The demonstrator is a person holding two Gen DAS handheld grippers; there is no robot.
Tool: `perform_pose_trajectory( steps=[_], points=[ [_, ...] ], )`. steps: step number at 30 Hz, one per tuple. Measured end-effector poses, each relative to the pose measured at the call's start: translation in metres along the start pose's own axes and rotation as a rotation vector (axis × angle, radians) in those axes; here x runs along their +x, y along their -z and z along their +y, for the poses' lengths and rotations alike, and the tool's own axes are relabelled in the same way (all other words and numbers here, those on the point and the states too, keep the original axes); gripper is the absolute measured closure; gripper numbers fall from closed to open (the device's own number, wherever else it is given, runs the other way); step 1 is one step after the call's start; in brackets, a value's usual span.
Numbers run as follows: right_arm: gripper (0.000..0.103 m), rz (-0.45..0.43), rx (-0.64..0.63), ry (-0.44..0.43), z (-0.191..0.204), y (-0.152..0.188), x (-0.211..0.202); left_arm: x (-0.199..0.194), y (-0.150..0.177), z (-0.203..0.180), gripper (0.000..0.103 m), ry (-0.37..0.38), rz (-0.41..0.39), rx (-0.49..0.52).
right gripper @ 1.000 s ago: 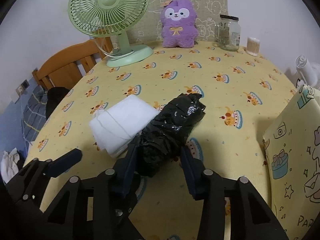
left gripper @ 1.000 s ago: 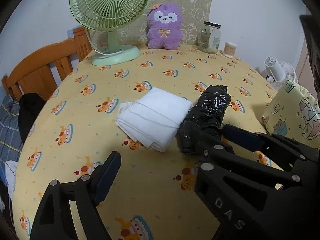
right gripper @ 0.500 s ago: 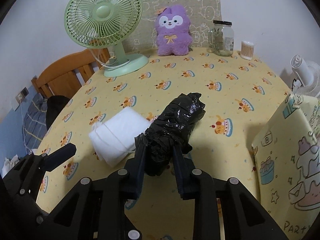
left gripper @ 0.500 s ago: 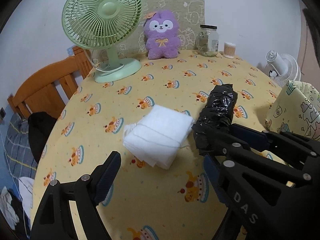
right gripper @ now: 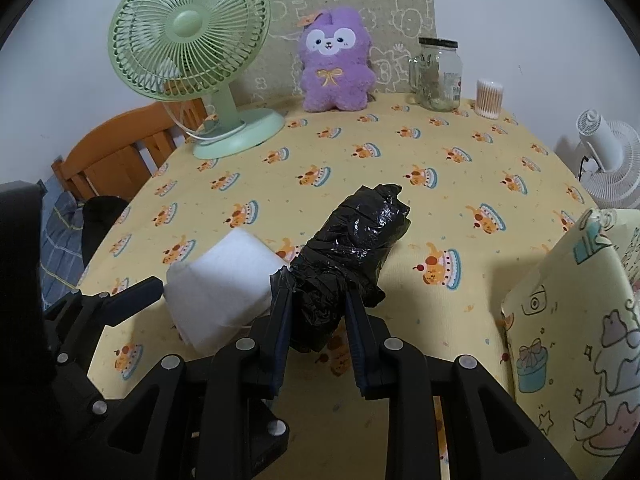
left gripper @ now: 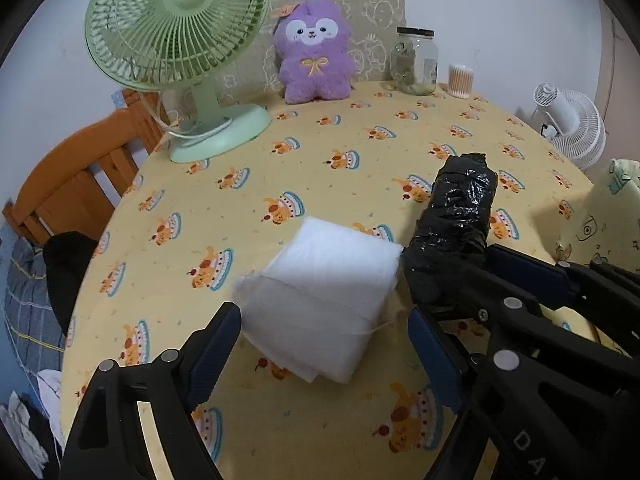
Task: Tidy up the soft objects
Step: 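Grasp the black umbrella with the right tool while the left tool grasps the white cloth, then lift the umbrella and white cloth and carry them over the storage box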
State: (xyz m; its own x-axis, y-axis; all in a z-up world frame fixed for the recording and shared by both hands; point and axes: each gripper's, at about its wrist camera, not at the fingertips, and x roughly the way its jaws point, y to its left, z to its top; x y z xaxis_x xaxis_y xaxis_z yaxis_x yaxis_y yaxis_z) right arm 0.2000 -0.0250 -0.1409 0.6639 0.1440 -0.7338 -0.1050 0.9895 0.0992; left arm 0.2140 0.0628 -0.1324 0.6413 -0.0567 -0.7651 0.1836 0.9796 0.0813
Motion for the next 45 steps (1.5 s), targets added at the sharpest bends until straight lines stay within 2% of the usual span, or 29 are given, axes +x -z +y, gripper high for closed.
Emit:
perform_pose_trajectory(
  steps=[12, 20, 22, 25, 28, 45],
  points=[
    [0.074, 0.011, 0.01, 0.011, 0.001, -0.002, 0.011, 0.014, 0.0, 0.006, 0.017, 0.032, 0.045, -0.037],
    [0.074, 0.009, 0.016, 0.003, 0.0, -0.001, 0.01, 0.008, 0.003, 0.012, 0.049, 0.02, 0.035, -0.065],
    [0.074, 0.012, 0.01, -0.001, 0.001, 0.0, 0.009, 0.006, 0.004, 0.01, 0.062, 0.009, 0.031, -0.052],
    [0.074, 0.012, 0.001, -0.002, 0.003, 0.003, 0.007, 0.003, 0.006, 0.005, 0.074, -0.013, 0.026, -0.03],
    [0.074, 0.012, -0.003, -0.005, 0.004, 0.006, 0.004, 0.0, 0.008, 0.003, 0.08, -0.023, 0.023, -0.034],
    [0.074, -0.006, -0.015, -0.008, -0.002, 0.025, -0.029, -0.038, 0.032, -0.013, 0.084, 0.002, -0.031, -0.107]
  ],
)
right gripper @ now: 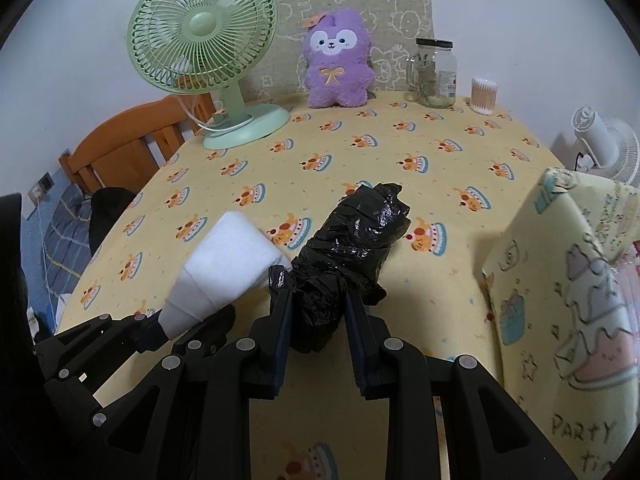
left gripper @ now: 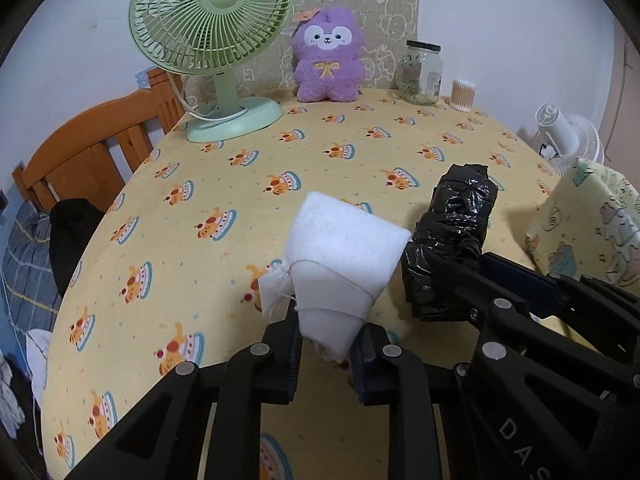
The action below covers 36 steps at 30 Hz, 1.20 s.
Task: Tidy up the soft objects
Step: 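Lift the umbrella and white cloth and carry them over the storage box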
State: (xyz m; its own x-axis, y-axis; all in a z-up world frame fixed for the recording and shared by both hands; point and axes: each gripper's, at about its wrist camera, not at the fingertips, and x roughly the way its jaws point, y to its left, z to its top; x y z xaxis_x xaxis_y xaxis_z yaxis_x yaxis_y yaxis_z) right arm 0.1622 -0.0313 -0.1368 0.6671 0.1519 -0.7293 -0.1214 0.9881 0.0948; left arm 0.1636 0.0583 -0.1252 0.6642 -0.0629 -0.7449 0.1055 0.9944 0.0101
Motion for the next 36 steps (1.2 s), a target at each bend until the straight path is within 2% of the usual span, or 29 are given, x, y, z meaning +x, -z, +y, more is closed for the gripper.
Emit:
perform_pose_trajectory(
  steps=[17, 36],
  points=[
    [0.073, -0.072, -0.022, -0.009, -0.002, 0.01, -0.053, -0.051, 0.012, -0.014, 0.084, -0.005, -0.076, -0.036],
    [0.073, -0.172, -0.058, -0.05, 0.004, -0.006, -0.115, -0.111, 0.001, -0.019, 0.084, -0.049, -0.177, -0.067]
  ],
)
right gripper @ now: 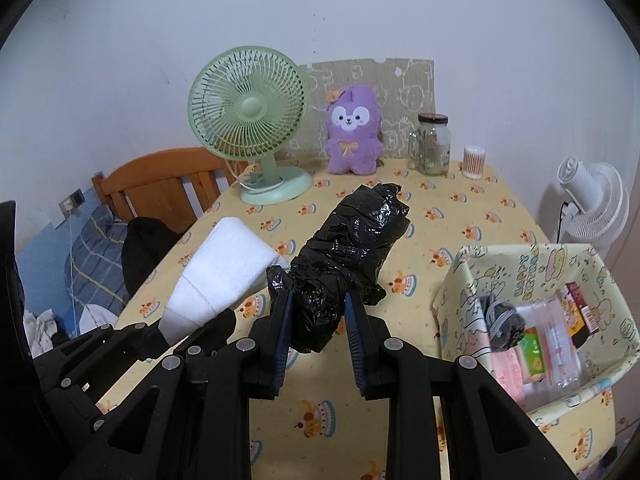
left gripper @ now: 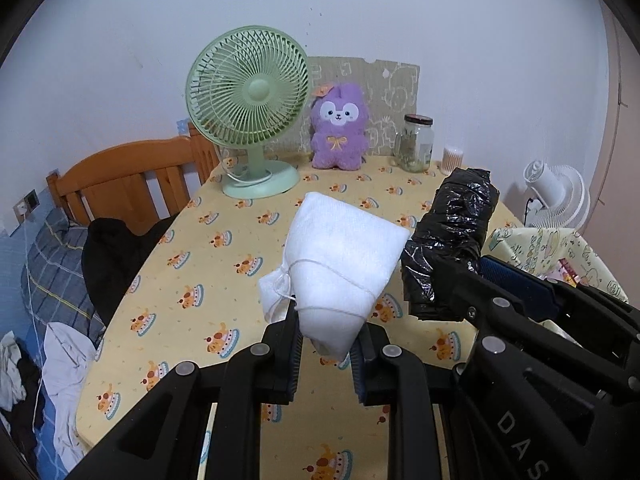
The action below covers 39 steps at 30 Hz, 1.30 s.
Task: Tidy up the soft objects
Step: 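Lift the umbrella and white cloth and carry them over the storage box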
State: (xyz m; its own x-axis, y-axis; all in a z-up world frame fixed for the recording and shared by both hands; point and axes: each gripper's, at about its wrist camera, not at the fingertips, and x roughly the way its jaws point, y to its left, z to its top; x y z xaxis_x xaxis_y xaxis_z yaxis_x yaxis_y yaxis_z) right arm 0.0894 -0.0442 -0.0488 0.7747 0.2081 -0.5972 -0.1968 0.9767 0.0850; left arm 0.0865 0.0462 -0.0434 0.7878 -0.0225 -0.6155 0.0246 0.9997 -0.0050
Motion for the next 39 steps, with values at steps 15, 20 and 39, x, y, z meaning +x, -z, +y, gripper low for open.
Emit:
perform_pose_trajectory(
  steps=[15, 20, 39],
  points=[
    [0.074, -0.053, -0.02, 0.01, -0.017, -0.013, -0.033, -0.025, -0.012, -0.024, 0.084, -0.005, -0.06, 0.0],
    [0.074, -0.073, -0.018, 0.017, -0.028, -0.016, -0.043, -0.03, -0.017, -0.034, 0.084, 0.005, -0.078, 0.0],
    [0.073, -0.115, 0.015, 0.099, -0.079, -0.018, -0.06, -0.026, -0.023, -0.086, 0.084, 0.059, -0.101, 0.034]
  ],
)
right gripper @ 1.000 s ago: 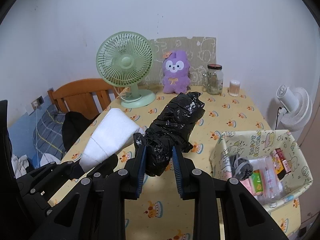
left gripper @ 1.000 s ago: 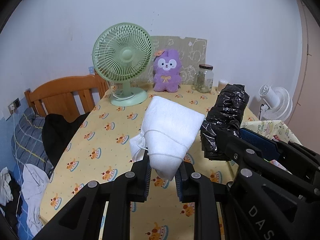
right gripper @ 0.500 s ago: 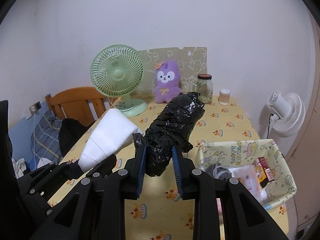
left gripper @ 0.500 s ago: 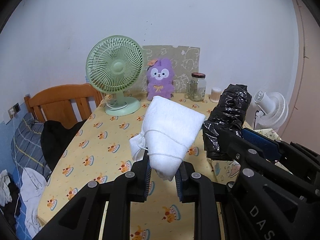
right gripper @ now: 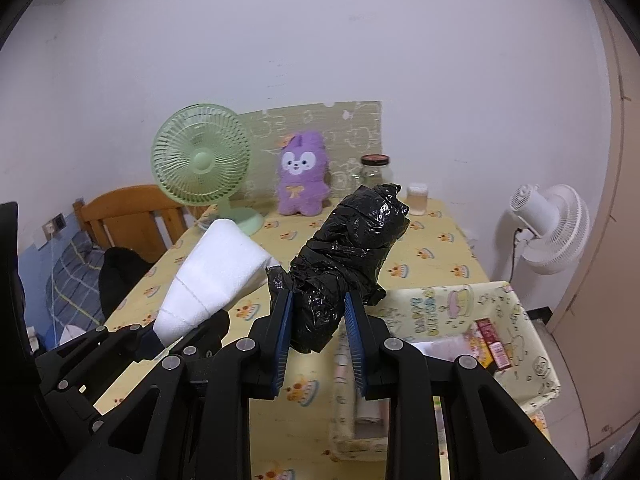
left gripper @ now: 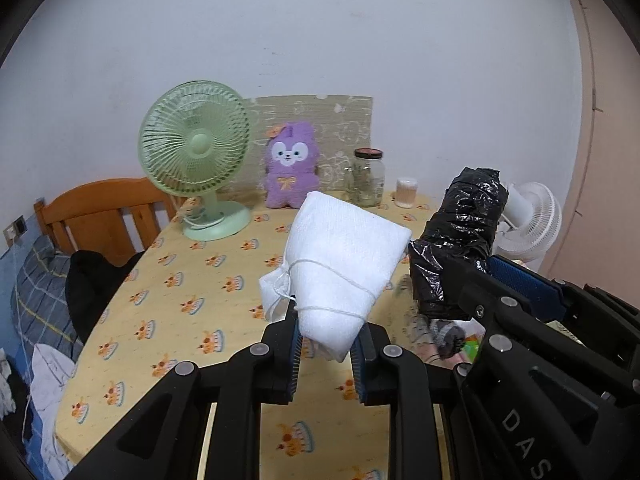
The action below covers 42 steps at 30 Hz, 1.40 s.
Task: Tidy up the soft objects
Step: 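Lift the umbrella and white cloth and carry them over the storage box, then lower both items into the box and open both tools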
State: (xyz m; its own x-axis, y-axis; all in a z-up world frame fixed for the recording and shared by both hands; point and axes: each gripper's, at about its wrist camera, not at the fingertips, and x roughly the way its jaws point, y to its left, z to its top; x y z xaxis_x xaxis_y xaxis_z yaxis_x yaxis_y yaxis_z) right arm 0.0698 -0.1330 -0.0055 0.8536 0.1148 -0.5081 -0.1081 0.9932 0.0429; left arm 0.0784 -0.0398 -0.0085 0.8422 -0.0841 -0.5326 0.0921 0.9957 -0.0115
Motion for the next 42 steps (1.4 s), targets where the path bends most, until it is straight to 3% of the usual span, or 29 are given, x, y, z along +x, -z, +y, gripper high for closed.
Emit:
perform_pose_trajectory(
  steps=[30, 38, 42],
  points=[
    [0.073, 0.008, 0.096, 0.135, -0.091, 0.011, 0.006, 0.039, -0.001, -0.086, 0.083, 0.138, 0.055, 0.104],
    [0.073, 0.033, 0.115, 0.168, -0.112, 0.019, 0.013, 0.055, 0.002, -0.104, 0.08, 0.17, 0.089, 0.134],
    [0.073, 0.044, 0.121, 0.18, -0.119, 0.023, 0.016, 0.061, 0.004, -0.112, 0.073, 0.182, 0.101, 0.157]
  ],
)
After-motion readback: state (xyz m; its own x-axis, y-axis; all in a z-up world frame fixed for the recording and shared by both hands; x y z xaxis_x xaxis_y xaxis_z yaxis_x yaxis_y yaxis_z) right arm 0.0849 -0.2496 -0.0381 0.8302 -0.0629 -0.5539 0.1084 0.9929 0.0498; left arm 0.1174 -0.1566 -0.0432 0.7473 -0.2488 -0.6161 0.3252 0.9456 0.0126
